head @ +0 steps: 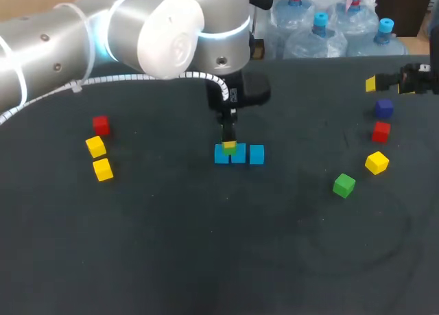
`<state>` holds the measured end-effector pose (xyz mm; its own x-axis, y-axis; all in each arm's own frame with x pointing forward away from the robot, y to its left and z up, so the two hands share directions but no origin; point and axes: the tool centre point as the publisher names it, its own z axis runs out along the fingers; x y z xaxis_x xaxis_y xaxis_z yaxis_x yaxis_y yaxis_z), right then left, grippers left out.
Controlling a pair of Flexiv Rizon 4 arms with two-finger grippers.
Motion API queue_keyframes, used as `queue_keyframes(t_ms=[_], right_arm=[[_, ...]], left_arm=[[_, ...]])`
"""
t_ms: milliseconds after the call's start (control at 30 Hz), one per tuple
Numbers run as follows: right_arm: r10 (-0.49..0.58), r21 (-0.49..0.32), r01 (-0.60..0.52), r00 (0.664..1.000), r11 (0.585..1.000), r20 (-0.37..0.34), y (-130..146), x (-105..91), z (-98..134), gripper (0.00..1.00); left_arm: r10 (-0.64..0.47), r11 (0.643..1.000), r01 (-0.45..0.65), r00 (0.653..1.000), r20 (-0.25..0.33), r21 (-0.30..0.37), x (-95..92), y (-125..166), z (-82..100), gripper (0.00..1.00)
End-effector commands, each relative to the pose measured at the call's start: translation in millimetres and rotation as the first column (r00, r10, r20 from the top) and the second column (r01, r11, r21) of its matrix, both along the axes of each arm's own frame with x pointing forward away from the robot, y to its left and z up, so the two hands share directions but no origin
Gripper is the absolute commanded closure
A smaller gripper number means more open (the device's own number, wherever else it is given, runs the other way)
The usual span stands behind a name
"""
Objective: Place the blue cubes, place green cubes on the blue cubes, place the yellow cubes on the green cubes, then place the red cubes on the yellow cubes, and place purple cube on the red cubes.
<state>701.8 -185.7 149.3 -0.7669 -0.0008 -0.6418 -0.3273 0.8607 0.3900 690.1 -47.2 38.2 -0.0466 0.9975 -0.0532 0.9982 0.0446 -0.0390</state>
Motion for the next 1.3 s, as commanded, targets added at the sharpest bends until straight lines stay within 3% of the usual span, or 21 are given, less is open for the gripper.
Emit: queue_keyframes(t_ms=[33, 1300], right_arm=[[-0.001, -0.002, 0.001, 1.0, 1.0, 0.0, -0.1, -0.6, 0.4, 0.0], [-0.001, -0.002, 0.001, 1.0, 1.0, 0.0, -0.1, -0.6, 0.4, 0.0]], left_arm=[[-0.012, 1.0, 0.012, 1.0, 0.0, -0.002, -0.6, 1.8, -0.9, 1.0], [-0.034, 0.999, 0.034, 0.999, 0.009, -0.007, 1.8, 8.7, 0.3, 1.0]])
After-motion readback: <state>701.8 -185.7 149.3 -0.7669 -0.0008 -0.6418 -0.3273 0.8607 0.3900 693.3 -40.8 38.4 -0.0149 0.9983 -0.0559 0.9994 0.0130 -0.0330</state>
